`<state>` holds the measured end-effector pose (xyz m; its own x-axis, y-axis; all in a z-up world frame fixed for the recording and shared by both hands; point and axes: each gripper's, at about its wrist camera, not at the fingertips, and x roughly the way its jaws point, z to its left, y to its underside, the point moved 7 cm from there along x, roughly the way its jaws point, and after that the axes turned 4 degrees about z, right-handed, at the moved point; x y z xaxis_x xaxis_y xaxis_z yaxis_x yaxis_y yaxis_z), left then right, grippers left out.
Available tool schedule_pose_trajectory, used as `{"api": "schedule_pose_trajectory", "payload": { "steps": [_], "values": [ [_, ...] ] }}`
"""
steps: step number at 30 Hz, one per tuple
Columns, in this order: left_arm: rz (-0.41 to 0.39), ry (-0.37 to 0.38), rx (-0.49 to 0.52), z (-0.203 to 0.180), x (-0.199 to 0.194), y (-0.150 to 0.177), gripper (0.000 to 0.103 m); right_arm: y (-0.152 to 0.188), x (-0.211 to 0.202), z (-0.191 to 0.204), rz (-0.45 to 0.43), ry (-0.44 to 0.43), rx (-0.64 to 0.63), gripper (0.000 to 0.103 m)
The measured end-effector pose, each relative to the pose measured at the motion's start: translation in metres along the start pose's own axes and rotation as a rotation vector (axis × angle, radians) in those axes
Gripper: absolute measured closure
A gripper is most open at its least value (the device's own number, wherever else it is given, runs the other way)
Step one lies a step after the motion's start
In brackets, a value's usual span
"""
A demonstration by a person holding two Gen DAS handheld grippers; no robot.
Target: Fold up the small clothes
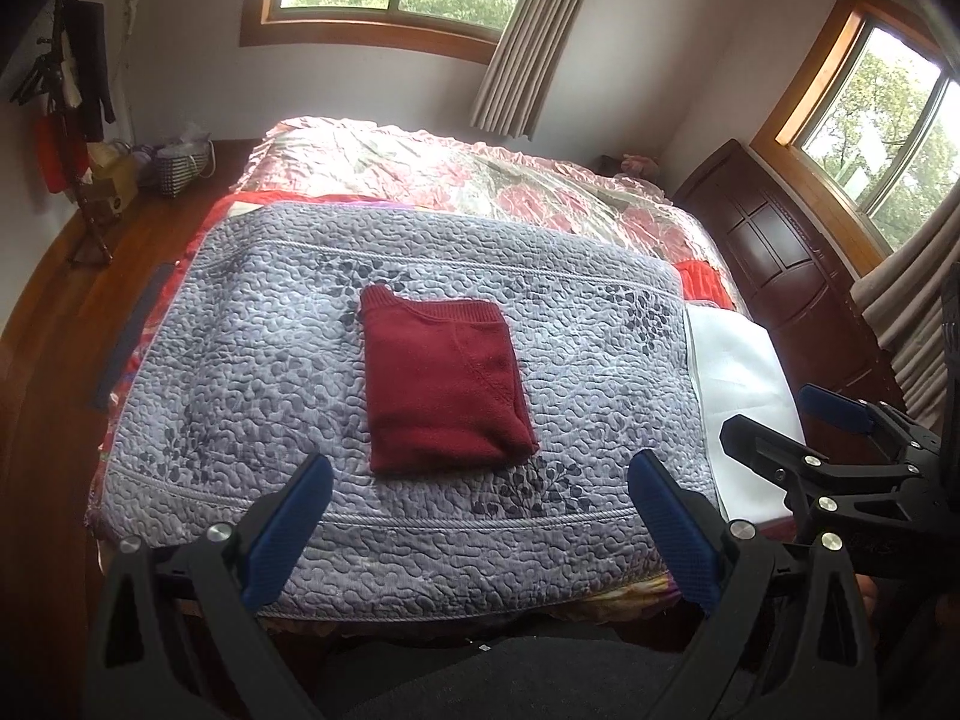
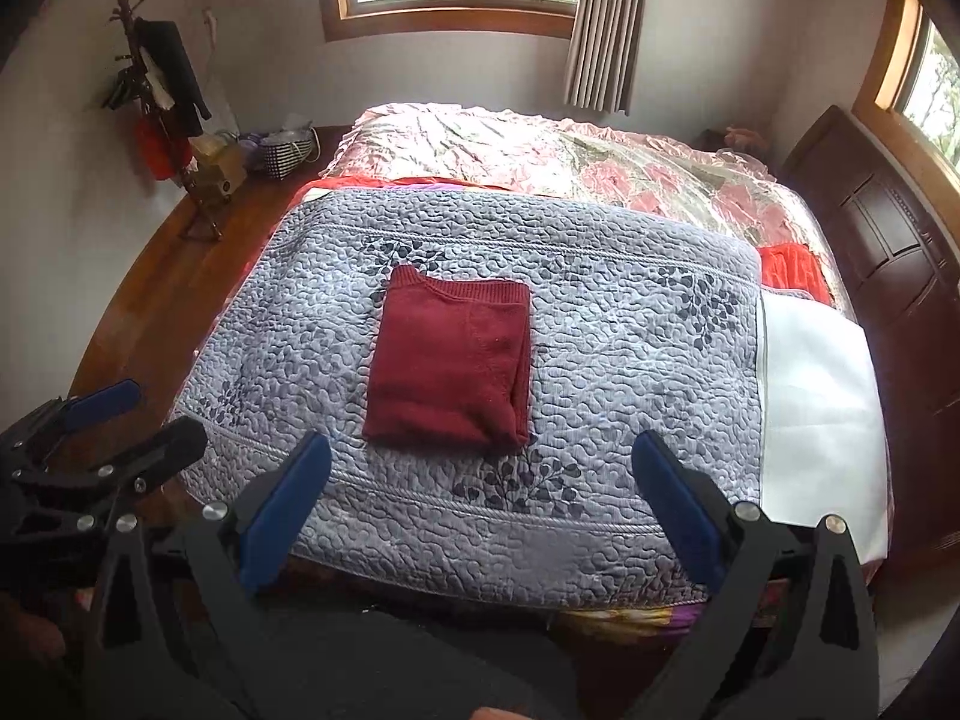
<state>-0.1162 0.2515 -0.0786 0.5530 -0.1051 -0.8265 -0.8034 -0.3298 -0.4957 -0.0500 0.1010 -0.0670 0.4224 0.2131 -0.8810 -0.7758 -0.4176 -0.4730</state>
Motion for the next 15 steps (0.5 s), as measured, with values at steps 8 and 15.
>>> {"api": "schedule_pose_trajectory", "payload": {
  "steps": [8,15],
  "values": [
    [-0.003,-0.003,-0.011,0.0039,0.0022,-0.0005,0.004,-0.0029,0.0053,0.0061,-0.004,-0.003,-0.026,0.003],
    [0.010,-0.004,-0.004,0.0035,0.0064,-0.0019,0.004,-0.0096,0.0097,0.0044,-0.015,-0.002,-0.014,0.003]
  ]
}}
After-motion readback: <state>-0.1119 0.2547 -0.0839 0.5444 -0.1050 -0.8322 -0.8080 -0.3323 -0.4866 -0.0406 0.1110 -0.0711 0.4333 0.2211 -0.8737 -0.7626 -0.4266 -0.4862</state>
